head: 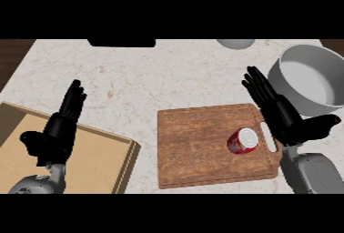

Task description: Pick the can from the cutting board and place it in the pot

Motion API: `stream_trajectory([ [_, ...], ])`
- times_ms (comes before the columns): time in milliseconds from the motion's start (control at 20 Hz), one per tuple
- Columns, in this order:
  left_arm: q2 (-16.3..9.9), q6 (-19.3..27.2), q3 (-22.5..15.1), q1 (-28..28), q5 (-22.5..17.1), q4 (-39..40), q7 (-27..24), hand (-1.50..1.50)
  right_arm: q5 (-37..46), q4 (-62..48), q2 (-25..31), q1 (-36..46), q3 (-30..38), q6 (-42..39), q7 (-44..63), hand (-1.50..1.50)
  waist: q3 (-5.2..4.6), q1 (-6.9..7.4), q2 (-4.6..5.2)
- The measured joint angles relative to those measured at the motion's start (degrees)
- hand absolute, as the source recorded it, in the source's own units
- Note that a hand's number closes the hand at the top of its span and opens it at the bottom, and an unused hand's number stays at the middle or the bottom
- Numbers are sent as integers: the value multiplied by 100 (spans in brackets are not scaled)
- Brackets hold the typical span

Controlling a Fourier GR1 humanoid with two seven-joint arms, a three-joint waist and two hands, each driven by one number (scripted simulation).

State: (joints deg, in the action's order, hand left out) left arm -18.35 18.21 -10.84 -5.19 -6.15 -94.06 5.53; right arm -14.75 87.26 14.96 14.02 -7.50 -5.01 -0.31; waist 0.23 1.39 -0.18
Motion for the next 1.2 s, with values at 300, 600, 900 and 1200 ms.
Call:
stream_trajectory([
  [300,-419,147,303,428,249,171,120,0,393,-200,-104,-1013,755,1681,679,150,-34,-385,-22],
  [600,-647,87,403,678,262,157,221,0,2336,-248,814,-1950,1088,3420,785,-150,-92,-611,-55],
  [900,-887,-178,575,854,104,153,171,0,3852,911,358,-2984,616,4805,1345,-150,-71,-489,-72],
  [1200,-924,-309,582,809,92,158,106,0,5247,2149,245,-3722,2,4382,3006,-150,-62,-291,-5],
])
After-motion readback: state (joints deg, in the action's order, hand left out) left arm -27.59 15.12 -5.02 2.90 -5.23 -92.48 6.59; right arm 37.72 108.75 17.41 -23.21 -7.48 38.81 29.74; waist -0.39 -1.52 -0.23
